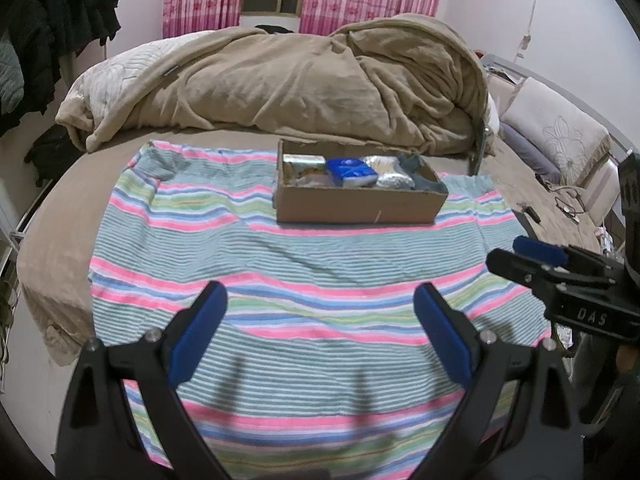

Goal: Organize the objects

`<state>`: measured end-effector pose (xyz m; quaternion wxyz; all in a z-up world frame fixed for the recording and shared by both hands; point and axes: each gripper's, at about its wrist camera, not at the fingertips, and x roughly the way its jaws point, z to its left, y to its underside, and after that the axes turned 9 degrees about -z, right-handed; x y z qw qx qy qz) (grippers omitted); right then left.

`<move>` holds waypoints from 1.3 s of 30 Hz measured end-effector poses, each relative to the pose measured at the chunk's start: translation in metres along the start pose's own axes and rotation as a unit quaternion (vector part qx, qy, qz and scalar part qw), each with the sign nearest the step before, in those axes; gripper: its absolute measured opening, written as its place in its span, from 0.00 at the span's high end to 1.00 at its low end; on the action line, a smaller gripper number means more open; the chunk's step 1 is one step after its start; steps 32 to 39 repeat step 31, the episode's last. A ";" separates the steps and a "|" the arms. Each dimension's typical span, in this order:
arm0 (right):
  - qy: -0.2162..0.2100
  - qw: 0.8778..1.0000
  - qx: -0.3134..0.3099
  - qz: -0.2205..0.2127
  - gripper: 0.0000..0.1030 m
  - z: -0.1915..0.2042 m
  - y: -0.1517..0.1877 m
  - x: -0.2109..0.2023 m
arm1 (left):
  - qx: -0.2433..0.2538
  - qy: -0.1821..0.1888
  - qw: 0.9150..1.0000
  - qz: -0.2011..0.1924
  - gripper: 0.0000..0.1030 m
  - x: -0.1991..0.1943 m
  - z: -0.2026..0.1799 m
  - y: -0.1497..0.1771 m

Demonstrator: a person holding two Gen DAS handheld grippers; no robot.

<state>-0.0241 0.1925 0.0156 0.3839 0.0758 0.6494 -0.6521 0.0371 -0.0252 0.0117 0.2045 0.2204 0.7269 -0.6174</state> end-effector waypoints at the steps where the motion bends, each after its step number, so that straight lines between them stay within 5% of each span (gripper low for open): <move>1: 0.000 1.000 0.000 0.000 0.34 0.000 0.000 0.000 | 0.000 0.000 1.000 -0.001 0.07 0.000 0.000 0.000; 39: -0.011 1.000 0.008 0.009 0.34 -0.011 0.002 0.013 | 0.009 0.001 1.000 0.009 0.07 0.015 -0.011 0.003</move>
